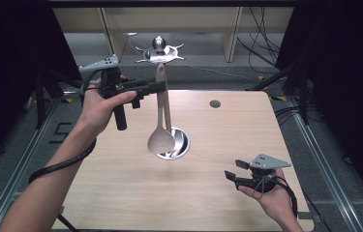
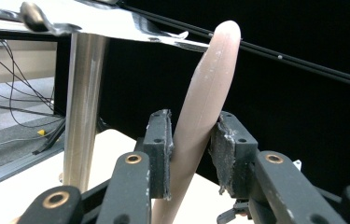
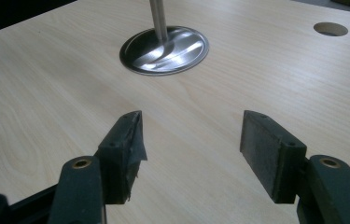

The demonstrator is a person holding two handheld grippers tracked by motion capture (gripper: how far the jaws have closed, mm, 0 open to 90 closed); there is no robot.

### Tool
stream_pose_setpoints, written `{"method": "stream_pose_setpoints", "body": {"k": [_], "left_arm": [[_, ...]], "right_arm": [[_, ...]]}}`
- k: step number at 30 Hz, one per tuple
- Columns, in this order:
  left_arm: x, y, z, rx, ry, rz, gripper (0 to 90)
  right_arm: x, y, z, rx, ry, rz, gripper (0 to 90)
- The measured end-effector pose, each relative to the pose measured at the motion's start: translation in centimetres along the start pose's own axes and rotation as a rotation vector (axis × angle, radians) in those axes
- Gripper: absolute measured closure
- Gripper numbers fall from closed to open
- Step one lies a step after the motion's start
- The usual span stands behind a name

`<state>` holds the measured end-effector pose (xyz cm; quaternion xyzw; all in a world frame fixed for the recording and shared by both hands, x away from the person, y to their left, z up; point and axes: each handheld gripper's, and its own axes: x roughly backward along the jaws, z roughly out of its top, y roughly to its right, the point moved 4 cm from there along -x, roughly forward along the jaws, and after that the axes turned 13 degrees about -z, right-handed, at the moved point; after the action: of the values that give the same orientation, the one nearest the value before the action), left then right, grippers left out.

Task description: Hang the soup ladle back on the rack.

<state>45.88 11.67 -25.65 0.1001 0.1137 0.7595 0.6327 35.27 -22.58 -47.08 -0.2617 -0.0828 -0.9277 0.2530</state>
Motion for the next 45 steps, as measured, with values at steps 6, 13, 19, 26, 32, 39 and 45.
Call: {"method": "stream_pose_setpoints", "body": {"k": [6,13,19,26,32,39,45], "left_arm": [[0.0,0.0,-0.1,0.049,0.03,-0.022,68.7],[0.2,-0.1,-0.1,0.049,0.065,0.002,65.9],[0.5,-0.1,-0.4,-0.016,0.049,0.087,59.2],[2.1,0.8,-2.5,-0.209,-0.014,0.241,41.4],[5.8,1.6,-7.8,-0.277,-0.092,0.359,34.9],[9.2,1.0,-16.2,-0.212,-0.189,0.433,33.8],[11.2,-0.2,-23.0,-0.094,-0.301,0.488,32.6]], "right_arm": [[0.1,0.0,0.0,0.0,-0.015,-0.004,40.1],[0.0,0.0,-0.1,-0.011,-0.012,-0.007,40.1],[0.0,0.2,0.0,0.018,-0.011,-0.004,40.1],[0.0,0.3,0.0,0.012,0.001,-0.009,40.1],[0.2,0.3,-0.1,-0.025,-0.029,-0.01,40.0],[0.1,0.6,-0.2,-0.013,-0.019,-0.029,39.6],[0.1,0.8,-0.4,-0.023,-0.032,-0.031,39.4]]}}
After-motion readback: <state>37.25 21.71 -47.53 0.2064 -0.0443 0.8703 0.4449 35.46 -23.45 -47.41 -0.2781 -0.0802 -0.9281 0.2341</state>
